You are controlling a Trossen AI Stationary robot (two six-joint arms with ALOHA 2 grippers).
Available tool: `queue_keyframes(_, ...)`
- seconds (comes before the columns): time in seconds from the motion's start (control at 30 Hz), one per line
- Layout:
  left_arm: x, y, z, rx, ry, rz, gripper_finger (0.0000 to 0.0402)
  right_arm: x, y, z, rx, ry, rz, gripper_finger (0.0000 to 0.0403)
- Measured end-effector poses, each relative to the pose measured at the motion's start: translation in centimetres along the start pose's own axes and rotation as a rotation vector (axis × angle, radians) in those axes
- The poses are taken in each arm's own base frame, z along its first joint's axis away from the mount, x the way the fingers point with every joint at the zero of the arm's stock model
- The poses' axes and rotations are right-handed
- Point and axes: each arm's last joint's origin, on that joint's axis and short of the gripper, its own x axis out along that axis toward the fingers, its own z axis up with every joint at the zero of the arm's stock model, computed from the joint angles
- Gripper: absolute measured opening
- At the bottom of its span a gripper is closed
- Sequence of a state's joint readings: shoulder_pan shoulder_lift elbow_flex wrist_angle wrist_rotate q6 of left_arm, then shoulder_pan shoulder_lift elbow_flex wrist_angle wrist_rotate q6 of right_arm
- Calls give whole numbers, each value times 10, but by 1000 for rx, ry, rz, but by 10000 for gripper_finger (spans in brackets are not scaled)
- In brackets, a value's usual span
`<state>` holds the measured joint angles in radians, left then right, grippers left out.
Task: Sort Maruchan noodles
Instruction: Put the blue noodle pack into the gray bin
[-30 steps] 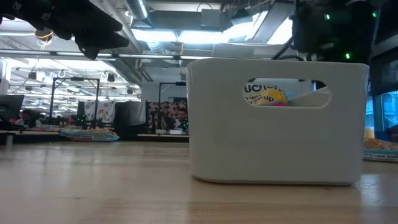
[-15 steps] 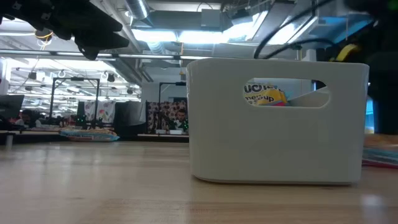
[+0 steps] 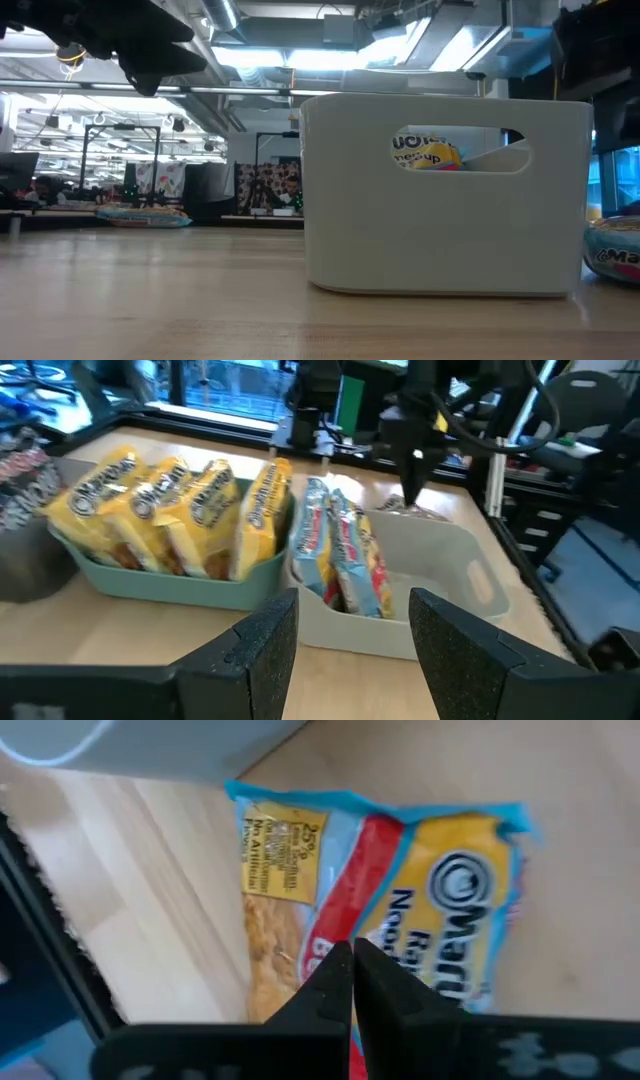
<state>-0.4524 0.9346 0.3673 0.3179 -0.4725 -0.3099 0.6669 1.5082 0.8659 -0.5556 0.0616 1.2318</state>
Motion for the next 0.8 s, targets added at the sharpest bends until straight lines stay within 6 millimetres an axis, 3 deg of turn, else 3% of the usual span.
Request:
queue_keyframes(0.17,4,-24,7,19,12,-72,186,-18,2,5,-115,-16,-41,1)
queue_keyframes(0.3,25,-50,7,73,53,-35,186,-29,-11,1,-156,-52,-36,1)
queue_keyframes(0.57,97,-123,12,180,92,-30,186,-35,-60,-15,-85,-120,85,1)
queue_keyframes(0.8,161,-181,18,200,58,-53,186,-17,-85,-28,-45,-64,174,1)
